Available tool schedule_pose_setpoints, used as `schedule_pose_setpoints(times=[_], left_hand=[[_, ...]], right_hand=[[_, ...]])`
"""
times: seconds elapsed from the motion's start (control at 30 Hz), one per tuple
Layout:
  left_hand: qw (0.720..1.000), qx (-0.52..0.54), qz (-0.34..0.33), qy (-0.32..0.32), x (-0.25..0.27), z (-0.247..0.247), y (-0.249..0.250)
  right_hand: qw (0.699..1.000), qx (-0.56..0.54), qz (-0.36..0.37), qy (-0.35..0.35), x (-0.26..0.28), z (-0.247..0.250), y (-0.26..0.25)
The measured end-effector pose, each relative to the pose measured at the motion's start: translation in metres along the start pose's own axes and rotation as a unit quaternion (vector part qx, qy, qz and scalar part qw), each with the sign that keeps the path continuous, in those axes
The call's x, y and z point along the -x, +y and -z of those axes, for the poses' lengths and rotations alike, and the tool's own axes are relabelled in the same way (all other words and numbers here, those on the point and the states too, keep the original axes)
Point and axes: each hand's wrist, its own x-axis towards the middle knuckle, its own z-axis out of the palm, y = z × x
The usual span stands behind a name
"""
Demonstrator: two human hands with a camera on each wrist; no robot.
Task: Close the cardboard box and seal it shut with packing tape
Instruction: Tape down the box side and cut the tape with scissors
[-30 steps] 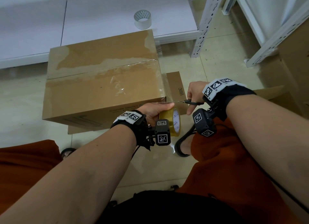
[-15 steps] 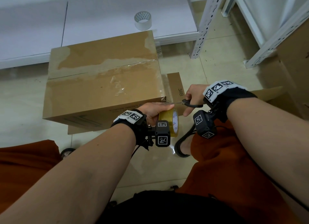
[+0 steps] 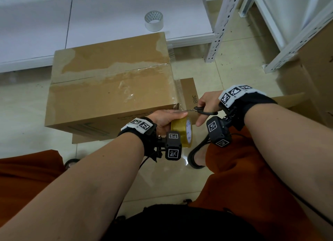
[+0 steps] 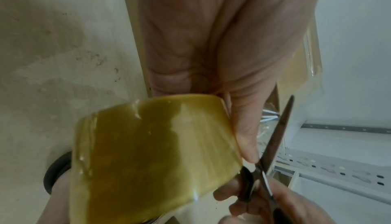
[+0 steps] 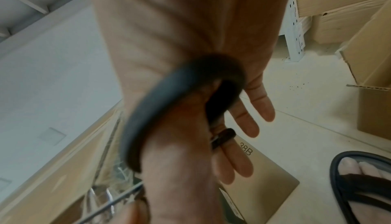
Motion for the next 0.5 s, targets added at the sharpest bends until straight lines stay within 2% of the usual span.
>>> schedule_pose_setpoints(times=[0.17,0.5], left_hand=[[0.999,0.022,-0.028,0.035,-0.0009,-0.0008,-0.0039],[0.999,-0.012,-0.041,-0.007,0.0,0.0022,-0.0041]], right_hand=[[1.0,0.012,0.0,0.01,-0.0009,-0.0012,0.0003],[0.999,0.032,0.0,0.014,-0.002,-0.0007,-0.0001]])
